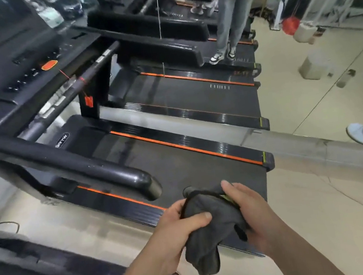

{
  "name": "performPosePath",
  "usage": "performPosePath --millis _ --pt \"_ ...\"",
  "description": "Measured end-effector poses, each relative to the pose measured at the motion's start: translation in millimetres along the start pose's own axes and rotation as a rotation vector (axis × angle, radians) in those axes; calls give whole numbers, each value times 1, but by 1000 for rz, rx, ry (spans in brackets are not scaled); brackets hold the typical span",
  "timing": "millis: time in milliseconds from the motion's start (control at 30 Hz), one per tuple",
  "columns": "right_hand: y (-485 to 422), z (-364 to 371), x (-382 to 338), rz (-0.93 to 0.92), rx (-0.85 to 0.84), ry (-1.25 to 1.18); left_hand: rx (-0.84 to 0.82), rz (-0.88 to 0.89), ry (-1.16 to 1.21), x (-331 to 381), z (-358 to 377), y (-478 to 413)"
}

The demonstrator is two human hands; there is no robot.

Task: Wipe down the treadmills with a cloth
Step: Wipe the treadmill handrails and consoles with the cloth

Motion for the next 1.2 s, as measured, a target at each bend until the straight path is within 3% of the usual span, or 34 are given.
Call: performPosePath --millis 133,333,500,633,733,900,1067,1200 --pt "-32 19 -37 -38 -129 222 116 19 5 46 -24 -23" --pt "-71 48 -59 57 -303 430 156 48 43 86 -32 -52" --pt "-122 60 -102 87 -357 226 112 22 93 101 -33 -90" --pt "-171 54 -131 172 -437 32 220 40 189 121 -25 -123" --pt "-192 55 -165 228 -552 33 316 84 332 138 -12 -144" --pt "-223 64 -211 361 -665 -44 283 171 331 182 25 -175" --pt "-247 100 -221 463 -736 -57 325 245 500 195 11 -184" --pt "-293 134 -225 432 -712 50 349 314 368 230 -25 -192"
Point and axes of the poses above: each hand's wrist, its own y-axis away from the middle knuckle, its own z-axis out of the palm, x = y × z, the point moved 10 cm from there along -y, towards the middle knuckle, and after that the axes turned 1 degree about z, right-handed, at the moved point
